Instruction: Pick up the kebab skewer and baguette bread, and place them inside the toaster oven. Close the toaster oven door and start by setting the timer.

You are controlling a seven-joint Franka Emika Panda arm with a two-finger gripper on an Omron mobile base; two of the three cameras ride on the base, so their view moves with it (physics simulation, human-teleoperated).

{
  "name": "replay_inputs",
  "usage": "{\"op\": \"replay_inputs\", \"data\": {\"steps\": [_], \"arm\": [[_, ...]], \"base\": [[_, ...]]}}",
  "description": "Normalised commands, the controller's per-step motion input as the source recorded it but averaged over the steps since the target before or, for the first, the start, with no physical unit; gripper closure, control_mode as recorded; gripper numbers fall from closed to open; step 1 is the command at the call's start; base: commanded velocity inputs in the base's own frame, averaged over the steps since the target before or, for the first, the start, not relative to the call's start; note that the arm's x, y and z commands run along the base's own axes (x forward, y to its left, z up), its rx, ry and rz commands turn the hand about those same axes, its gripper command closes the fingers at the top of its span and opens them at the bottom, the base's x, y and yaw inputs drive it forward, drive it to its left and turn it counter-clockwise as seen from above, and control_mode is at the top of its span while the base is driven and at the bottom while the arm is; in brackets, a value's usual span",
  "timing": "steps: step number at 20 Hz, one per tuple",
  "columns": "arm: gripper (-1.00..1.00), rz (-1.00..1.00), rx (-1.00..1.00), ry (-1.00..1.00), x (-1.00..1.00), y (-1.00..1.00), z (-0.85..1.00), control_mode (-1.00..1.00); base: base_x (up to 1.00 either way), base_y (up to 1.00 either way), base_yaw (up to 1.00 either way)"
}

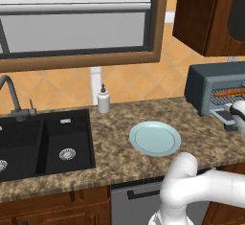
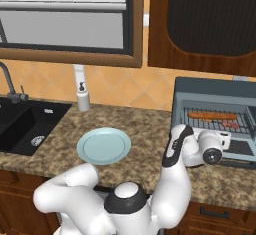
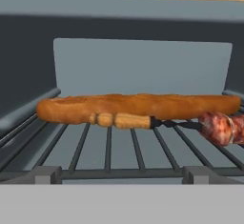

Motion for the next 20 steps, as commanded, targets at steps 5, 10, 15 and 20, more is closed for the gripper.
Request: {"op": "replay_inputs", "data": {"steps": [5,10,15,20], "arm": [[-1.00,0.00,0.00,0.00,0.23,0.00,0.00,-1.00],[-1.00,0.00,0.00,0.00,0.23,0.00,-0.02,-1.00],[-1.00,0.00,0.00,0.00,0.18,0.00,-0.01,-1.00],[-1.00,0.00,0.00,0.00,0.13,0.00,0.00,-1.00]], "base": [[0.00,0.00,0.00],[0.00,0.00,0.00],[0.00,0.00,0.00],[0.00,0.00,0.00]]}}
